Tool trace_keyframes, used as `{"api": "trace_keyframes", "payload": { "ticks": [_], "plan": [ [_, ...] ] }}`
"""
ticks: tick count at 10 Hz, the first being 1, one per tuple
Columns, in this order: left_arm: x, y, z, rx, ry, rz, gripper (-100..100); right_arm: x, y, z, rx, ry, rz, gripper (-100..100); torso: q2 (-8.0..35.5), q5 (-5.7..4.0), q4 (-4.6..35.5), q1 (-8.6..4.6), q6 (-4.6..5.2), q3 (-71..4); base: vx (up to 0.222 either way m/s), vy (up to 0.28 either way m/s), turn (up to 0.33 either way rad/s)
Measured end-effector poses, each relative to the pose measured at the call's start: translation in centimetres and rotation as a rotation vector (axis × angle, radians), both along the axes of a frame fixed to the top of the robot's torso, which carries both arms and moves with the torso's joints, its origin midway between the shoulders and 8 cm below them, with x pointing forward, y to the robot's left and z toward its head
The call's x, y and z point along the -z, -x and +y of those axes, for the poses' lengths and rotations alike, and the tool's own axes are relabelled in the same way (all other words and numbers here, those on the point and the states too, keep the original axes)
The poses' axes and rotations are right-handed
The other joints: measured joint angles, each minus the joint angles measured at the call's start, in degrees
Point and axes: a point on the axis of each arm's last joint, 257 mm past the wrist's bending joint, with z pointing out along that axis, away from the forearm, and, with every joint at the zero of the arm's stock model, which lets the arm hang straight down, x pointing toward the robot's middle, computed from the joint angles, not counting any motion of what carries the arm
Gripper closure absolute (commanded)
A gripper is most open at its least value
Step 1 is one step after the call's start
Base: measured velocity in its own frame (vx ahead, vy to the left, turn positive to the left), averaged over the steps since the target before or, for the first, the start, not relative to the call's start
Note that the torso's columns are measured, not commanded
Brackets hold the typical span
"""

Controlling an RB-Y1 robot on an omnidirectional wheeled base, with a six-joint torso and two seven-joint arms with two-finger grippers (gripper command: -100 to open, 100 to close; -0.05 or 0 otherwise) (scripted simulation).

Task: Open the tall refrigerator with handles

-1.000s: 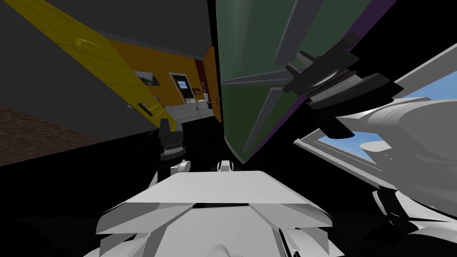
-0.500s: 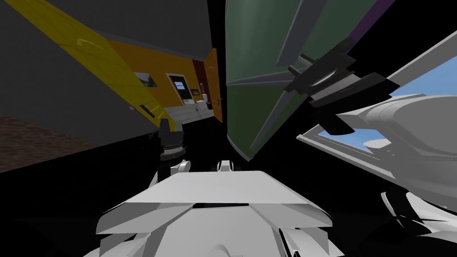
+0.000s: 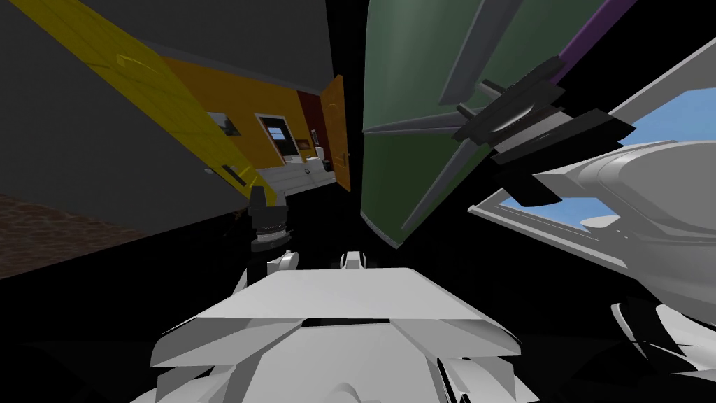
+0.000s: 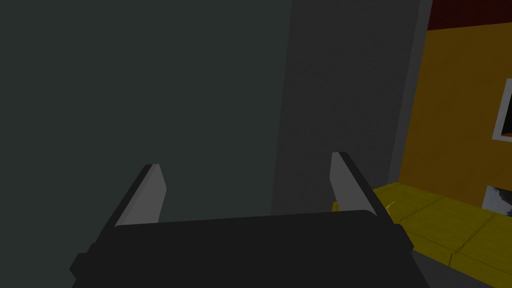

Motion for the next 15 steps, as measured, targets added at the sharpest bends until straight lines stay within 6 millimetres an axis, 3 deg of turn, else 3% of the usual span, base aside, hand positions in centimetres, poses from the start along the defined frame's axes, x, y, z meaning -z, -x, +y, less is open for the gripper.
{"api": "trace_keyframes", "payload": {
  "ticks": [1, 4, 15],
  "plan": [
    [0.0, 0.0, 0.0, 0.0, 0.0, 0.0, 0, -0.1, -0.3, -1.2, 0.028, -0.005, -0.006, 100, 0.17, -0.05, 0.07, 0.13, 0.16, 0.24, -0.056, 0.316, -0.075],
    [0.0, 0.0, 0.0, 0.0, 0.0, 0.0, 0, 0.8, -1.1, -1.8, 0.052, 0.002, 0.017, 100, 0.1, -0.42, -0.08, -0.46, 0.27, 0.28, 0.015, 0.242, -0.073],
    [0.0, 0.0, 0.0, 0.0, 0.0, 0.0, 0, 0.2, -3.1, -10.2, 0.265, -0.006, 0.001, 100, -0.04, 0.09, -0.02, 0.01, -0.04, 0.06, 0.019, 0.325, -0.071]
  ]
}}
